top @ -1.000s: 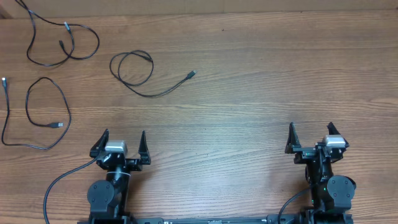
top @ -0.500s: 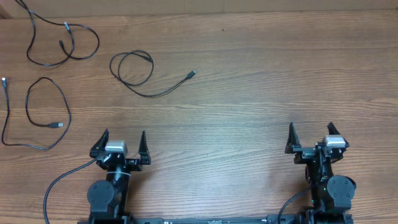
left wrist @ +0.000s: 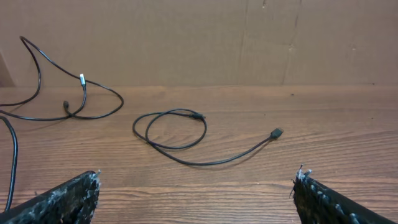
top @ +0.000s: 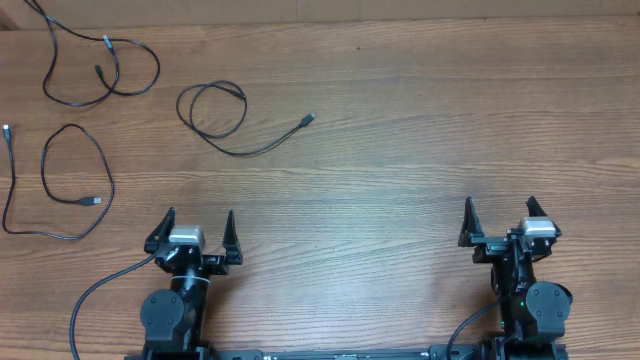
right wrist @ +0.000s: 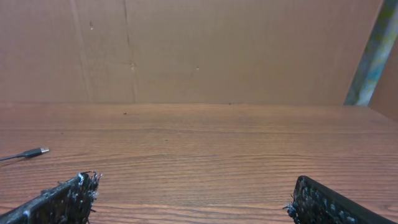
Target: Untangle cables
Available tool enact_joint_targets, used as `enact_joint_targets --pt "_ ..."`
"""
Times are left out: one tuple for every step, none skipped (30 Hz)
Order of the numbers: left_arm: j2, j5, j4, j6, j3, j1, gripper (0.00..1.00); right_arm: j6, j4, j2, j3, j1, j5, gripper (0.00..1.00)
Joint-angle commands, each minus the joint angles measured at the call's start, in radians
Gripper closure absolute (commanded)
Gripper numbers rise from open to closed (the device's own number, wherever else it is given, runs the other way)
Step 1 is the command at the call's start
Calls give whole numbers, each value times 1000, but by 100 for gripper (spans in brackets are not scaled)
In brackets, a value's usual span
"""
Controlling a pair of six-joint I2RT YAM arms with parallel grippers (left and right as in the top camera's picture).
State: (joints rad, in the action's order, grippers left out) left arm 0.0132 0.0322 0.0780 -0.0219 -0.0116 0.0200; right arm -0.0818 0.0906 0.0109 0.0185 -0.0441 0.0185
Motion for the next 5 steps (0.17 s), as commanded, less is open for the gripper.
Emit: enact_joint_targets --pt "-9 -6 -1 15 7 6 0 6 -6 -8 -11 -3 -2 0" --pt "-9 -6 -1 15 7 6 0 6 -6 -8 -11 -3 -2 0" --pt "-9 -6 -1 15 7 6 0 6 -6 -8 -11 -3 -2 0" --pt "-9 -6 -1 15 7 6 1 6 -6 -8 -11 -3 -2 0" --pt "-9 -6 -1 15 7 6 1 6 -6 -8 -11 -3 -2 0"
